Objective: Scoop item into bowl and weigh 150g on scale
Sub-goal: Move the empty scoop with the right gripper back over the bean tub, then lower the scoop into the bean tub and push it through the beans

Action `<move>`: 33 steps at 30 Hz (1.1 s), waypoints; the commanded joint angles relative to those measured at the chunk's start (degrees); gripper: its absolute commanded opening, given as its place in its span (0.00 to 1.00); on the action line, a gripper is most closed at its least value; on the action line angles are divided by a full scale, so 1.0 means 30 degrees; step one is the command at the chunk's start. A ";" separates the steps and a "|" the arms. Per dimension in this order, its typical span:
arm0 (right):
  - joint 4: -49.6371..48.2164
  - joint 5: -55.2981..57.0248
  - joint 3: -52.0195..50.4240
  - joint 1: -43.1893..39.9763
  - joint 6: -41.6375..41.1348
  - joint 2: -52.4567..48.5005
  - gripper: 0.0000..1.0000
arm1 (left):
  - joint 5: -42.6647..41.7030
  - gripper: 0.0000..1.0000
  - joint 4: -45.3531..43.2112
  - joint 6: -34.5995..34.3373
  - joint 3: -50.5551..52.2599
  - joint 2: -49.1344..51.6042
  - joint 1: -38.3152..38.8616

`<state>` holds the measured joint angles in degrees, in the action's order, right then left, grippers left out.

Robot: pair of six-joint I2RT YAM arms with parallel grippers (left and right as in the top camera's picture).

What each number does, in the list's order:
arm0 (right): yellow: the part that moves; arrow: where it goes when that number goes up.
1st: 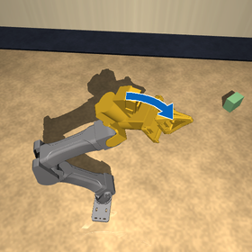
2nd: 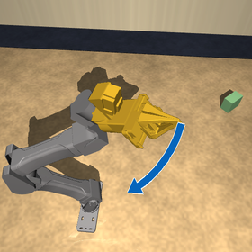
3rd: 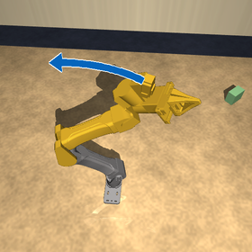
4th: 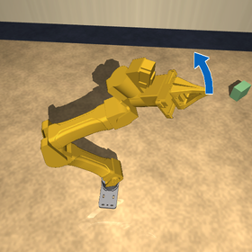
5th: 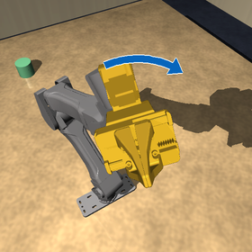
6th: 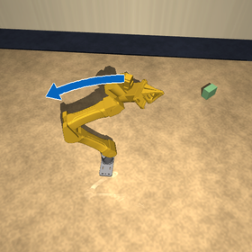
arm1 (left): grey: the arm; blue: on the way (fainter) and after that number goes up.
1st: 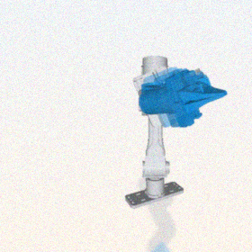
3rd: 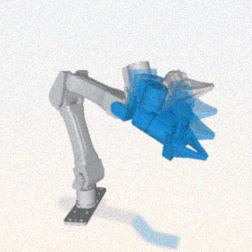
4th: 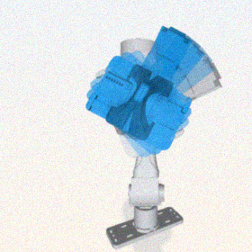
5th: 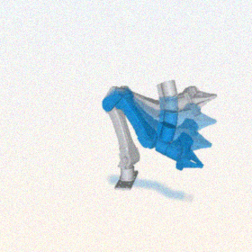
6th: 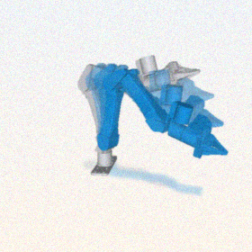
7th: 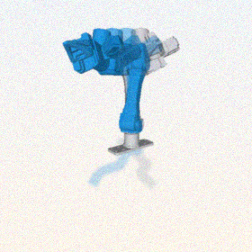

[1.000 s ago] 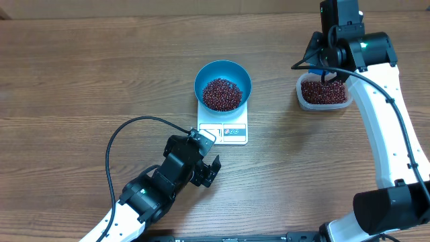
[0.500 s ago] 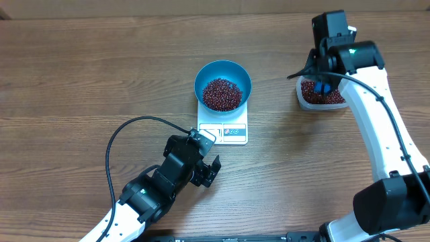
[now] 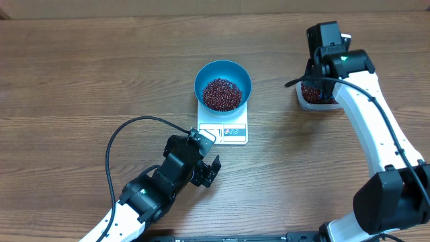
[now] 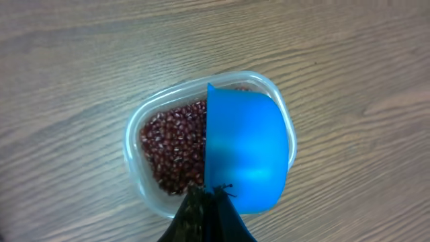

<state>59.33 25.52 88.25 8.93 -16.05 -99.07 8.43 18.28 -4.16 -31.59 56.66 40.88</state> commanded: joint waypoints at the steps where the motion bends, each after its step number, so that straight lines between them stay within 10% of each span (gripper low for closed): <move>1: -0.0692 0.1552 -0.0474 -0.0109 0.2120 -0.0029 0.04 | 0.0189 0.99 -0.0029 -0.0189 0.0029 0.0080 0.0124; 33: -0.1778 0.1581 -0.0933 -0.0109 0.3031 -0.2681 0.04 | 0.0189 1.00 -0.0029 -0.0189 0.0036 0.0080 0.0124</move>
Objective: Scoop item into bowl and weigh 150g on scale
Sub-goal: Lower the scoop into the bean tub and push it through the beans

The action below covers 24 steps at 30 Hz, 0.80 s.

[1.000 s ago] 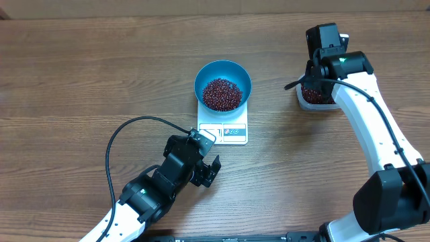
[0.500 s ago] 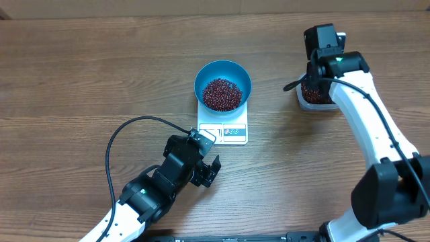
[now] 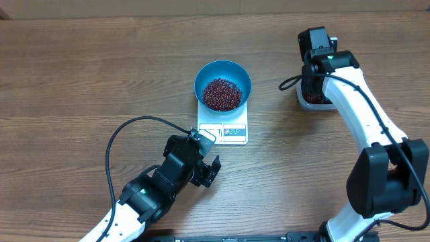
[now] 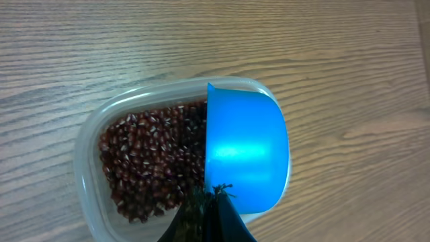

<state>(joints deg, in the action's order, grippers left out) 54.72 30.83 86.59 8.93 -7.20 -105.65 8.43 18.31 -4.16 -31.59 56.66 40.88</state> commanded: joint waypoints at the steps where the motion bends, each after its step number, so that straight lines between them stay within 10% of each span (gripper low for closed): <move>1: -0.0248 -0.0350 -0.0393 -0.0109 0.0080 -0.0619 0.04 | 0.0189 0.99 -0.0036 -0.0189 0.0029 0.0080 0.0124; 24: -0.0204 -0.2324 0.0350 -0.0109 0.0066 -0.0576 0.04 | 0.0189 0.99 -0.0044 -0.0189 0.0036 0.0080 0.0124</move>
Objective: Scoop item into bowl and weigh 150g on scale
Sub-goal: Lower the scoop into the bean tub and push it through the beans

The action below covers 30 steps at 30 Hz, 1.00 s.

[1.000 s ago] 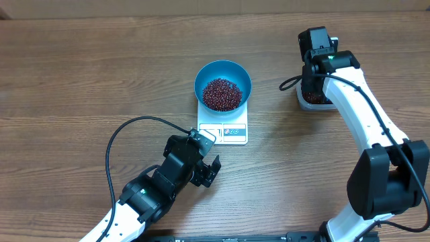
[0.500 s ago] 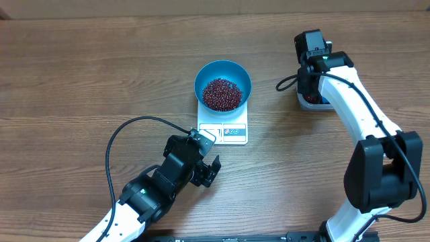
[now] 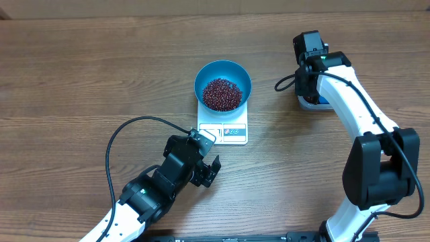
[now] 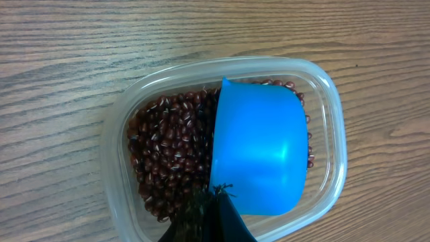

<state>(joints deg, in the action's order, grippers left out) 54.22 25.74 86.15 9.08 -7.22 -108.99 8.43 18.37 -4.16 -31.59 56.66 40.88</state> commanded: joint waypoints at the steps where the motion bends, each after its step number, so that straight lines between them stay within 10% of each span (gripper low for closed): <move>1: 0.0029 -0.0627 0.0641 -0.0160 0.0073 0.0692 0.04 | 0.0189 1.00 -0.0058 -0.0189 0.0036 0.0080 0.0124; 30: 0.0386 -0.4452 0.1064 -0.2863 0.0087 0.1923 0.04 | 0.0189 1.00 -0.0058 -0.0189 0.0036 0.0080 0.0124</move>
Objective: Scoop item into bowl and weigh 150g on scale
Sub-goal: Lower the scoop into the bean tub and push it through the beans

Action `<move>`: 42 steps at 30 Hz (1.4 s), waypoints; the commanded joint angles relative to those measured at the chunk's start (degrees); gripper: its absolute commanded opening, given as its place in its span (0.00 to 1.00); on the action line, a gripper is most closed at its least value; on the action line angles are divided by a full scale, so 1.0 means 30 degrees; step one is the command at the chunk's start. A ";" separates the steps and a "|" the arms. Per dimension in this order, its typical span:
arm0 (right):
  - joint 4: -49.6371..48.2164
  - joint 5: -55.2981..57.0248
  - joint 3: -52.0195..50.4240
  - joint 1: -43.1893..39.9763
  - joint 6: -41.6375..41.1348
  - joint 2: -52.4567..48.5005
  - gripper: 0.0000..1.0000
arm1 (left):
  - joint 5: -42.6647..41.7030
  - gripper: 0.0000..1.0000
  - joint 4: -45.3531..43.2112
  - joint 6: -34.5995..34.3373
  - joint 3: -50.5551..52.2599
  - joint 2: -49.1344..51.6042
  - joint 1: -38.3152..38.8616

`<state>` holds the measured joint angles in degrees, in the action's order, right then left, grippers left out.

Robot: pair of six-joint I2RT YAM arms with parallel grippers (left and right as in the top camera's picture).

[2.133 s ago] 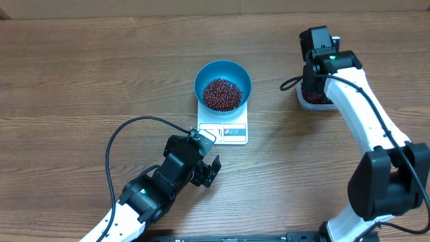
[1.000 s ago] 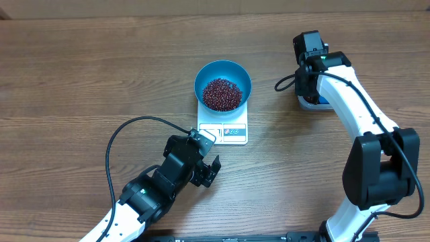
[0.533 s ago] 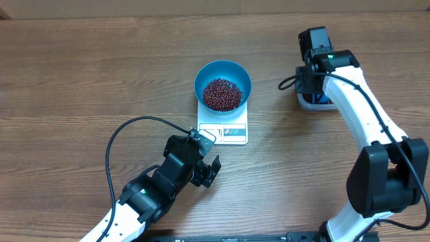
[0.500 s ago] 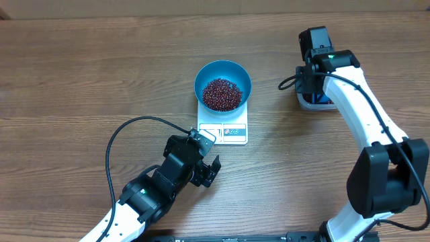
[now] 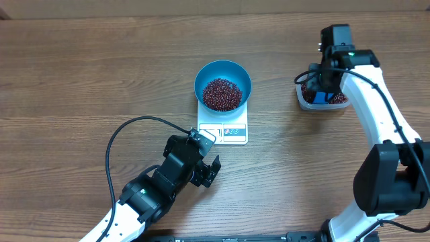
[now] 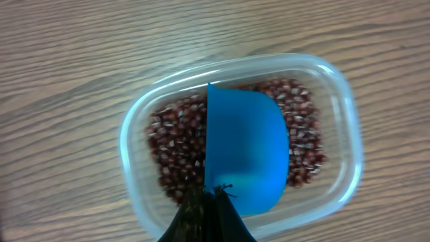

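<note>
A blue bowl holding red beans stands on the white scale at mid-table. A clear plastic container of red beans sits at the right, also seen from overhead as the container. My right gripper is shut on the handle of a blue scoop, which hangs over the middle of the beans. Only the scoop's blue back shows, so its contents are hidden. My left gripper rests open on the table, below the scale.
A black cable loops on the table beside the left arm. The right arm reaches in from the lower right edge. Bare wooden table surrounds the scale and the container.
The right wrist has moved to the right, uncovering the container in the overhead view. The scoop was over the container's right half and is now over its middle. The left arm is unchanged.
The scoop first hung over the container's right end, held by my right gripper. It then stood at the right side with the container larger in view, then over the right half among the beans. Now it is over the middle. Bowl, scale and left arm stayed put.
</note>
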<state>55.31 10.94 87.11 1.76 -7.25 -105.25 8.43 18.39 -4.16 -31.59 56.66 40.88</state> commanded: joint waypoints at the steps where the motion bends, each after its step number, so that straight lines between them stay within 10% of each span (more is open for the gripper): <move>1: 0.0080 0.0481 0.0743 -0.0517 0.0095 0.0678 0.04 | 0.0189 1.00 -0.0066 -0.0189 0.0036 0.0080 0.0124; 42: 0.0539 -0.4437 0.0699 -0.0357 0.0597 0.0648 0.04 | 0.0189 0.99 -0.0066 -0.0189 0.0036 0.0080 0.0124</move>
<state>56.75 1.17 87.39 0.21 -5.76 -105.25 8.43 18.37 -4.16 -31.59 56.66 40.88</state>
